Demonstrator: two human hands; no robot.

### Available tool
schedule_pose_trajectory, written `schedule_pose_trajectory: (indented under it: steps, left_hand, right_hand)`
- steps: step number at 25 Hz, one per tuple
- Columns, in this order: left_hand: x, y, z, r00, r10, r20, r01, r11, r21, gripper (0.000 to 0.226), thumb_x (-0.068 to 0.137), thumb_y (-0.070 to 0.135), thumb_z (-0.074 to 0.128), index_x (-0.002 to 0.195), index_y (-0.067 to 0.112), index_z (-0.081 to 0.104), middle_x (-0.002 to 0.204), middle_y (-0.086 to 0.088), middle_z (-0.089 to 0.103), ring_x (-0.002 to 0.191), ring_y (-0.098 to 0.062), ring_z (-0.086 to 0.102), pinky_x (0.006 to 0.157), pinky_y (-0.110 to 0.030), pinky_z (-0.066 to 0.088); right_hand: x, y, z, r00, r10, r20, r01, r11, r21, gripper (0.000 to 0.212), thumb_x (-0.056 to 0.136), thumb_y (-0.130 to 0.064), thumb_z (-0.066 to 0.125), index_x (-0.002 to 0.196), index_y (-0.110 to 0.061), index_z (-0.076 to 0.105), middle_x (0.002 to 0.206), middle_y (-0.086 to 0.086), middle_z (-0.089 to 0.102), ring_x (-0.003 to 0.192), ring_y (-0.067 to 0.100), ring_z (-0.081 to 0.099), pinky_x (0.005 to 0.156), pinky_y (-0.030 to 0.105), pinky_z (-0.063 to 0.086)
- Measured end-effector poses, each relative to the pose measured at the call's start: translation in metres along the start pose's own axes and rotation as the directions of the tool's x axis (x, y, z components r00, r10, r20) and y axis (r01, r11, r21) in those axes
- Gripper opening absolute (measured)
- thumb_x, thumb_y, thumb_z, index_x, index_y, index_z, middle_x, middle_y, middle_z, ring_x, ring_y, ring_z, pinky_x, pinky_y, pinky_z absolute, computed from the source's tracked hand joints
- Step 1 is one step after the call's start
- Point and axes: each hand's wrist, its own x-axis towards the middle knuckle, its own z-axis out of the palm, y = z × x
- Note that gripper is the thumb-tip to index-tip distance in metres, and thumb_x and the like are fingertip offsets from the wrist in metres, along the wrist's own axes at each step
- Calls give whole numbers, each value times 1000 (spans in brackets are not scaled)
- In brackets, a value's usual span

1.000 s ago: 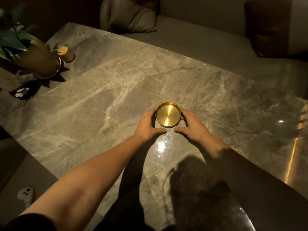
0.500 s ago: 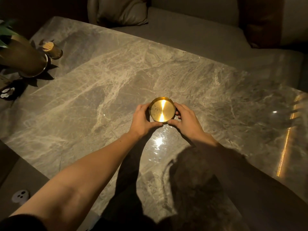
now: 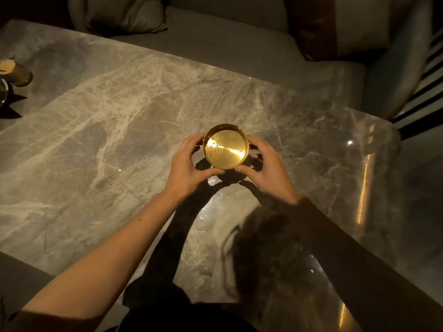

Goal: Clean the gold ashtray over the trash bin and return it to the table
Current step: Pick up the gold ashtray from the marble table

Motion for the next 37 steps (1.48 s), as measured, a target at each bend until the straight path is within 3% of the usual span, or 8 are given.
schedule_pose_trajectory:
  steps: [5,9,17,23,26,30,34,37]
  left_hand:
    - [-24,41,35,999,16,42,-13,996,-83,87,57,30,93,134,18,54,130,2,58,119,-11,56,104,-32,48]
    - [-34,58,38,991,38,130,-14,983,-181,88,55,38,90,134,25,53,131,7,59,124,-10,56,109,-35,45]
    - [-21,58,19,953,19,302,104,917,-384,91,57,14,91,137,5,50,136,-5,58,132,-15,52,116,-33,37]
    - [-19,41,19,937,-40,348,249,774,-582,80,60,2,81,133,8,49,130,4,62,131,-10,53,111,-25,40]
    - [-25,33,21,909,-59,412,312,752,-581,86,53,8,85,132,16,52,128,11,65,131,-6,53,109,-22,42]
    - [-39,34,25,897,-81,435,348,737,-580,89,57,-5,80,139,8,49,138,2,58,132,-9,52,109,-26,43]
    - [-53,52,48,889,-79,450,345,763,-547,83,61,-8,82,135,7,49,134,-2,60,132,-14,53,112,-30,40]
    - [-66,82,82,898,-84,432,316,807,-499,85,59,5,89,135,13,50,135,-1,60,133,-14,53,113,-32,40]
  right_hand:
    - [-48,3,-56,998,56,3,-57,995,81,68,74,-19,82,131,-34,49,131,-9,56,120,6,54,101,31,48]
    - [-72,3,-80,997,79,26,-82,982,170,78,73,-13,81,140,-27,43,129,-9,53,116,0,54,95,17,49]
    - [-68,-21,-82,994,86,72,-101,967,235,81,68,-16,80,137,-29,41,137,1,48,117,14,54,95,24,52]
    - [-72,-48,-51,962,232,-141,-191,948,255,82,67,-6,84,139,-13,45,124,-1,55,97,6,63,85,24,56]
    - [-81,-52,-39,962,213,-171,-184,968,169,80,66,-10,85,136,-15,48,127,7,50,90,1,62,81,24,58]
    - [-97,-47,-55,955,295,-24,-272,906,325,69,73,0,77,134,-11,46,100,6,66,79,10,68,78,29,59]
    - [-117,-31,-79,955,296,-20,-270,896,353,70,75,5,73,136,-7,41,125,13,58,95,25,67,82,38,59]
    - [-140,-6,-109,962,272,-6,-254,905,342,81,67,-10,83,138,-13,43,120,18,60,94,29,65,82,42,57]
